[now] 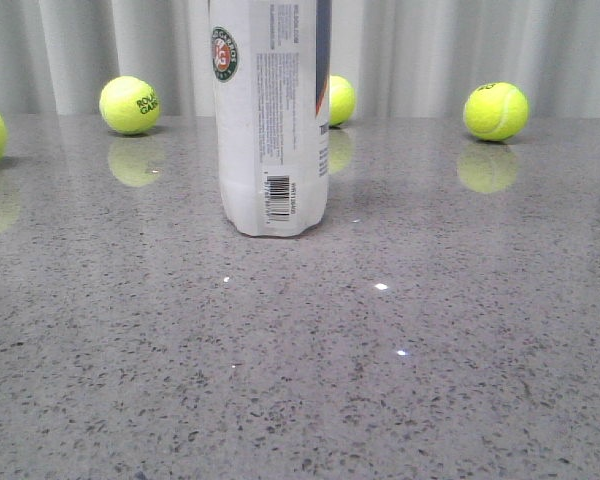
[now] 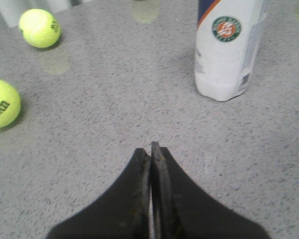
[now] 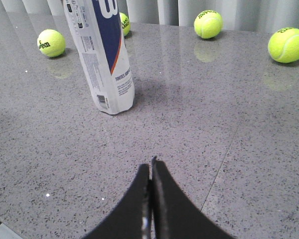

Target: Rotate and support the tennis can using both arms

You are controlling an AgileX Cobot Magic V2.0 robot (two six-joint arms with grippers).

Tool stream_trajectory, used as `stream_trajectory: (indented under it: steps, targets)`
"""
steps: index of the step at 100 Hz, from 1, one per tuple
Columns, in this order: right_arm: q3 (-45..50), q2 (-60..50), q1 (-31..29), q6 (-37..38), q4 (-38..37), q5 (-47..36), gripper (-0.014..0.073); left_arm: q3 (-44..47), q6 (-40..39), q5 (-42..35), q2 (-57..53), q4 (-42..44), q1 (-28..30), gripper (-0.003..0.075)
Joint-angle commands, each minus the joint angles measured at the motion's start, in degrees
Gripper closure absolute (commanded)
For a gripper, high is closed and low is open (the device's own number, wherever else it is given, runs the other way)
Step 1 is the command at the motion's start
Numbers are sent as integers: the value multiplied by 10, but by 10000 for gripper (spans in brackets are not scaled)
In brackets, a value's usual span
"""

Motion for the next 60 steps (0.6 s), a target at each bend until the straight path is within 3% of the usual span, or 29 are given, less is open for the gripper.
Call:
stream_trajectory:
  steps: [1, 43, 60]
  targets:
    - [-12, 8, -3, -1, -2, -43, 650, 16, -7, -75, -17, 11, 24, 741]
    - [-12, 8, -3, -1, -2, -43, 650, 198, 7, -269, -197, -84, 226, 741]
    - [-12, 8, -3, -1, -2, -43, 650, 299, 110, -330, -260, -172, 296, 741]
